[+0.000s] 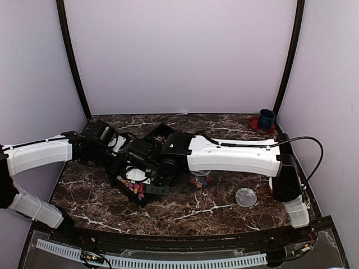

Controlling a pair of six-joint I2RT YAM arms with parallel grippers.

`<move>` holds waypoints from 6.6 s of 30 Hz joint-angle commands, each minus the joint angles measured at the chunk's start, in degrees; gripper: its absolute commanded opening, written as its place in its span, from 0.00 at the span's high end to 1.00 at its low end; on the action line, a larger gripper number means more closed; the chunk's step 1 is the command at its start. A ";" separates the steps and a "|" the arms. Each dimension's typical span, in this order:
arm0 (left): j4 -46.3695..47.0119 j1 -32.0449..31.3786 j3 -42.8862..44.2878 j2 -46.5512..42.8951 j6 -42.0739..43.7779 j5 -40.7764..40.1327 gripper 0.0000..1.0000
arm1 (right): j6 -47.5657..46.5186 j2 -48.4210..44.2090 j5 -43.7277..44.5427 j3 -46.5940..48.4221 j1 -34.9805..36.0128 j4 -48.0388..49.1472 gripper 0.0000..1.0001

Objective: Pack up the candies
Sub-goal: Scoop the fake candies from the storage box, then place the fake candies in the packing bottle.

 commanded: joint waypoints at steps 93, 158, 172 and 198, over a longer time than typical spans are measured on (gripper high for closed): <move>13.91 7.57 0.70 -4.76 -10.38 13.58 1.00 | 5.28 -28.54 -1.57 -71.86 -5.24 101.71 1.00; 13.32 9.28 1.06 -4.56 -11.76 17.34 1.00 | 47.35 -52.50 18.60 -59.62 0.98 17.59 1.00; 13.29 9.23 1.07 -4.62 -11.67 16.91 1.00 | 47.25 -47.46 16.91 -52.97 0.95 9.98 1.00; 12.83 9.21 1.16 -3.67 -11.72 16.78 1.00 | 46.81 -41.07 15.58 -43.59 -0.65 -2.05 1.00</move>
